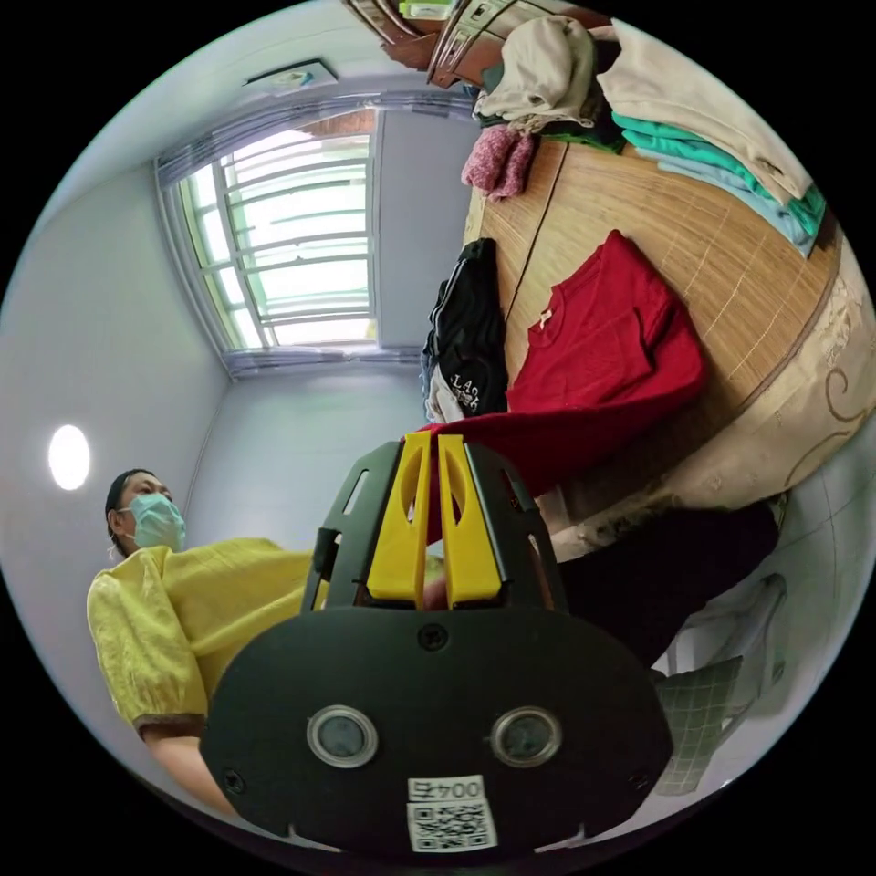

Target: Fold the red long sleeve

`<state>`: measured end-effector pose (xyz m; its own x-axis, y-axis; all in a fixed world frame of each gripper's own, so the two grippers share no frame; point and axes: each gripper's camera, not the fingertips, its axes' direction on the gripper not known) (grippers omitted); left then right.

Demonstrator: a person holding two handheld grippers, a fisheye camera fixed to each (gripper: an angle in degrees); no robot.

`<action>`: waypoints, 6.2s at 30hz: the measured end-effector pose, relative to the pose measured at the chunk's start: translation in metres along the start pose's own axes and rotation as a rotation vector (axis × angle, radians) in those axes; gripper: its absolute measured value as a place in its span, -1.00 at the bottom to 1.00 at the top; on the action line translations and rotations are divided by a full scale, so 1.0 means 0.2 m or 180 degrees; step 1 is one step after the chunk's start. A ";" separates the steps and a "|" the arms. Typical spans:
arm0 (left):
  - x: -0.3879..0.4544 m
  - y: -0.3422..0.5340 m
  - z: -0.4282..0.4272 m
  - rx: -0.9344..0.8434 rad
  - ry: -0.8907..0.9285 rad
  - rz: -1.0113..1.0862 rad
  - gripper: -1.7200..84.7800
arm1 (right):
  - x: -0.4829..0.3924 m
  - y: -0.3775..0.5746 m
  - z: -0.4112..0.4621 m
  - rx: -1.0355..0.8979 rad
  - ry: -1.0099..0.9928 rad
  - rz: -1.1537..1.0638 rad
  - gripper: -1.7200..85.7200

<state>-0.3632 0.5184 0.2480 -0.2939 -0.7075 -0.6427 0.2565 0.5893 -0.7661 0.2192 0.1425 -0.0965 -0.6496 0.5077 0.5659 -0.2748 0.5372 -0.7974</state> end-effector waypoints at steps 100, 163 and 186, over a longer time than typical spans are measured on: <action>1.50 -1.02 0.73 -0.1537 -0.2630 0.1836 -0.92 | 1.19 -0.78 2.12 -0.1001 0.2987 -0.1326 -0.78; 1.65 -1.14 1.31 -0.0758 -0.3087 0.1677 -0.91 | 0.68 -0.83 1.42 -0.0752 0.3253 -0.1679 -0.81; 0.95 -1.14 0.43 -0.0438 -0.2495 0.1086 -0.81 | 0.74 -0.79 1.17 -0.0591 0.2781 -0.0806 -0.78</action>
<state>-0.3978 0.2163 0.3012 0.5114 -0.5184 -0.6854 0.0863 0.8245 -0.5592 0.0007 -0.0258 0.0640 0.1997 0.6472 0.7357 -0.1687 0.7623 -0.6248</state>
